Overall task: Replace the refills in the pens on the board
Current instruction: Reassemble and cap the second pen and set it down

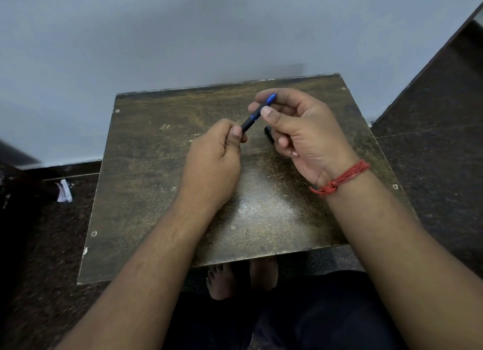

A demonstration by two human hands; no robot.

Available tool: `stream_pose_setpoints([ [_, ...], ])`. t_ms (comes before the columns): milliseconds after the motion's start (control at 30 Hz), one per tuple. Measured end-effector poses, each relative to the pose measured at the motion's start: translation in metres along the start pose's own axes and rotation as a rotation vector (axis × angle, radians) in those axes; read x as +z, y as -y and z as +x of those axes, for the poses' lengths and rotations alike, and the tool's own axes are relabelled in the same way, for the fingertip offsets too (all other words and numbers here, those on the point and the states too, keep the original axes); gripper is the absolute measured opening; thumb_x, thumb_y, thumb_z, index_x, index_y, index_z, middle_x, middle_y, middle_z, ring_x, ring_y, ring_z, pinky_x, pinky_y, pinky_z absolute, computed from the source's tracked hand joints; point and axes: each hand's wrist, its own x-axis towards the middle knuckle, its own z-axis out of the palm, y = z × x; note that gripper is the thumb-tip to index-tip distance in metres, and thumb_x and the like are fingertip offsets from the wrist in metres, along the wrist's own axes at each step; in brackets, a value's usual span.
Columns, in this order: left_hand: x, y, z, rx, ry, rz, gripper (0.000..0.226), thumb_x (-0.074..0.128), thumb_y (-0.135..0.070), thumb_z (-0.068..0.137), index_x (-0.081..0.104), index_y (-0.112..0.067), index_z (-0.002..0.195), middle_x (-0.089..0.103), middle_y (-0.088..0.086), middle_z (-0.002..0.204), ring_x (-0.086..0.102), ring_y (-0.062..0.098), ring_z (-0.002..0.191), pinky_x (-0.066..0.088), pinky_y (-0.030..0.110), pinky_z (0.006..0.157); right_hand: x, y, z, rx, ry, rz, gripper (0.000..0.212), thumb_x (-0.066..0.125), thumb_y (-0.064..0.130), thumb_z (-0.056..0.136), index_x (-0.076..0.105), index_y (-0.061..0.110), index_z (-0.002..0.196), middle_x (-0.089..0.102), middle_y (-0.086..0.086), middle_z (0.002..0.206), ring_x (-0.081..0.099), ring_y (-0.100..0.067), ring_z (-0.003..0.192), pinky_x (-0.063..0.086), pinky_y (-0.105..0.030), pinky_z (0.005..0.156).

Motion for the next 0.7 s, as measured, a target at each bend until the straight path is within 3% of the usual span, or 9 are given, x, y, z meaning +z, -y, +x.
stream_pose_setpoints([
  [133,0.0007,0.0002,-0.001,-0.001,0.0,-0.003,0.025,0.042,-0.031,0.103,0.06,-0.023,0.087,0.057,-0.002,0.064,0.046,0.009,0.053,0.04,0.034,0.051,0.0056,-0.0009,0.001,0.021,-0.059,-0.007,0.008,0.067,0.006,0.091,0.064,0.013,0.093,0.066,-0.013,0.093,0.038,-0.004,0.041,0.025,-0.013,0.034],
  [267,0.0017,-0.0015,-0.0007,0.002,0.008,0.003,0.025,0.043,-0.031,0.103,0.06,-0.022,0.088,0.058,-0.002,0.065,0.047,0.01,0.053,0.04,0.035,0.051,0.0072,-0.0046,0.0025,0.001,-0.111,-0.057,0.02,0.073,0.02,0.089,0.055,0.016,0.082,0.059,-0.014,0.08,0.039,-0.008,0.04,0.025,-0.014,0.035],
  [333,0.0008,-0.0011,-0.0009,0.001,0.003,0.0,0.025,0.042,-0.031,0.103,0.06,-0.022,0.088,0.058,0.001,0.065,0.047,0.01,0.053,0.04,0.037,0.051,0.0062,-0.0041,0.0026,-0.012,-0.118,-0.073,0.019,0.073,0.023,0.089,0.056,0.016,0.084,0.059,-0.015,0.084,0.041,-0.008,0.041,0.025,-0.014,0.035],
  [433,-0.0007,-0.0002,-0.0012,0.001,-0.004,-0.004,0.025,0.042,-0.03,0.103,0.06,-0.023,0.088,0.059,0.004,0.066,0.046,0.01,0.053,0.039,0.038,0.052,0.003,-0.0002,0.0016,-0.009,-0.082,0.004,0.008,0.068,0.013,0.092,0.062,0.014,0.097,0.067,-0.016,0.099,0.043,-0.007,0.042,0.028,-0.014,0.035],
  [533,-0.0003,-0.001,-0.0014,0.001,-0.003,-0.009,0.024,0.042,-0.029,0.103,0.06,-0.024,0.087,0.058,0.001,0.064,0.044,0.008,0.052,0.039,0.036,0.052,-0.0005,0.0011,0.0009,-0.002,-0.028,0.042,0.017,0.062,0.001,0.093,0.066,0.011,0.106,0.074,-0.012,0.108,0.041,-0.006,0.043,0.027,-0.014,0.035],
  [700,0.0003,-0.001,-0.0015,0.003,0.004,-0.008,0.024,0.043,-0.03,0.103,0.06,-0.024,0.088,0.058,0.0,0.065,0.044,0.008,0.051,0.038,0.033,0.049,0.0042,0.0007,0.0015,0.014,-0.067,0.023,0.008,0.068,0.007,0.091,0.064,0.014,0.092,0.064,-0.008,0.082,0.037,-0.005,0.042,0.026,-0.013,0.035],
])
